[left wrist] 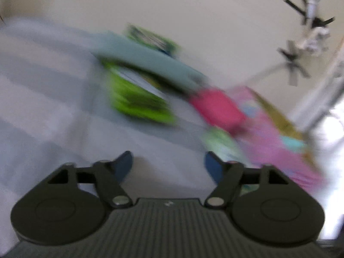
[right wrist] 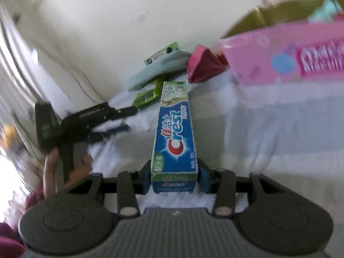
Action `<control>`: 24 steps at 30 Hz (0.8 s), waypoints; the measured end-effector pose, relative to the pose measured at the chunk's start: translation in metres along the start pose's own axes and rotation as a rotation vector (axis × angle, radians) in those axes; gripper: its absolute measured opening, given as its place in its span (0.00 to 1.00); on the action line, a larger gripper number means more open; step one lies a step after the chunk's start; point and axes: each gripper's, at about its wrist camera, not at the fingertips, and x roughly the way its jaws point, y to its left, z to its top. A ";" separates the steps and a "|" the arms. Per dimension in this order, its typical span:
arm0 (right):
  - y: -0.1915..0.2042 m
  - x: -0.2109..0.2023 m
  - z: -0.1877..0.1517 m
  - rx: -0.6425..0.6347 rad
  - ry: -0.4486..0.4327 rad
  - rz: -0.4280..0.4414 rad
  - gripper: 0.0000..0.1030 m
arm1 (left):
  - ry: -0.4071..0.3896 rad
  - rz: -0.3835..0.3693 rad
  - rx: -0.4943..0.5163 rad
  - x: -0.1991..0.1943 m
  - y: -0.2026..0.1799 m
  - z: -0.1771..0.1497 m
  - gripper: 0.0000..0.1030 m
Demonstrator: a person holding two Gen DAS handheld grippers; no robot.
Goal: Organize objects
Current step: 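Grasp the Crest toothpaste box with the left tool, then place the toothpaste box into the tin and open the left tool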
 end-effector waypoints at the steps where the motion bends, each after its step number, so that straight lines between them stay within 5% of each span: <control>1: -0.004 -0.001 0.000 0.018 -0.004 0.015 0.40 | 0.038 -0.054 -0.025 0.002 -0.009 -0.004 0.87; 4: -0.001 0.001 0.000 -0.012 -0.010 0.016 0.40 | 0.124 -0.139 -0.046 0.011 -0.036 -0.012 0.93; 7: -0.004 0.001 -0.001 0.002 -0.018 0.035 0.40 | 0.176 -0.117 -0.013 0.029 -0.058 -0.022 0.92; 8: -0.006 0.001 -0.001 0.012 -0.020 0.043 0.40 | 0.148 -0.085 0.028 0.031 -0.067 -0.024 0.86; 9: -0.006 0.001 -0.001 0.018 -0.022 0.049 0.40 | 0.157 -0.073 0.069 0.036 -0.076 -0.026 0.53; 10: -0.005 0.002 -0.001 0.015 -0.024 0.049 0.40 | 0.188 -0.063 0.080 0.042 -0.082 -0.026 0.47; 18: 0.009 -0.036 0.025 -0.148 -0.269 -0.078 0.40 | 0.103 -0.188 0.228 0.043 -0.162 0.013 0.47; 24: 0.000 -0.047 0.070 -0.200 -0.455 -0.332 0.40 | 0.089 -0.268 0.342 0.099 -0.239 0.040 0.49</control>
